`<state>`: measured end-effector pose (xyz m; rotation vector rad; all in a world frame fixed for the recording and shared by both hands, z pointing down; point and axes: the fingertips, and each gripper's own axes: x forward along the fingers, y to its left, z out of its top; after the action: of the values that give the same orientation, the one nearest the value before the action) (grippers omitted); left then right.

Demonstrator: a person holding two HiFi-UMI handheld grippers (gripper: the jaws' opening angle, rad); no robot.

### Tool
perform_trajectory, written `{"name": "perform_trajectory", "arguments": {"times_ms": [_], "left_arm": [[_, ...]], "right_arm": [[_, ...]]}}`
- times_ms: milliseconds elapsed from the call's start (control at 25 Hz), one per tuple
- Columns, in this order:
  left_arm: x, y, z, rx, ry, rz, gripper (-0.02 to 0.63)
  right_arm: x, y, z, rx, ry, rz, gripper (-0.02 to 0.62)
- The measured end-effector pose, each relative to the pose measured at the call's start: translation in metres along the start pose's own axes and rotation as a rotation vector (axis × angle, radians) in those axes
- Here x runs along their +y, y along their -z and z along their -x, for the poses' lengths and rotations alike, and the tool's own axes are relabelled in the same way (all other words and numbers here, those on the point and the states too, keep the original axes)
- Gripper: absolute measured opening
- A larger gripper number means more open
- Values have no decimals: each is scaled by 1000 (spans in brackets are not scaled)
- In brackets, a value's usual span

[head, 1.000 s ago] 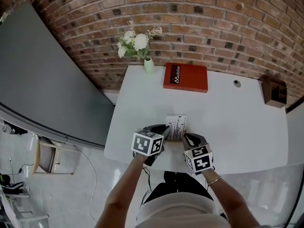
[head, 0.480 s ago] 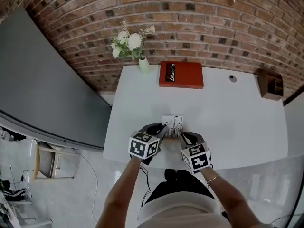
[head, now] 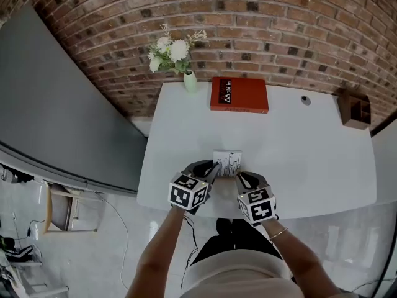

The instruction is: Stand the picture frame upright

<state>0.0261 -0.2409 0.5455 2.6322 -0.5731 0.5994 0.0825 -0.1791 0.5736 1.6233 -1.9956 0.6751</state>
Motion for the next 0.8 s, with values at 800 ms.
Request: {"name": "perform_trajectory", "arguments": {"times_ms": [800], "left_arm": [[-2,13,14,13,-28,49,66]], "right_arm": [[7,9,-2,6,-2,3,51]]}}
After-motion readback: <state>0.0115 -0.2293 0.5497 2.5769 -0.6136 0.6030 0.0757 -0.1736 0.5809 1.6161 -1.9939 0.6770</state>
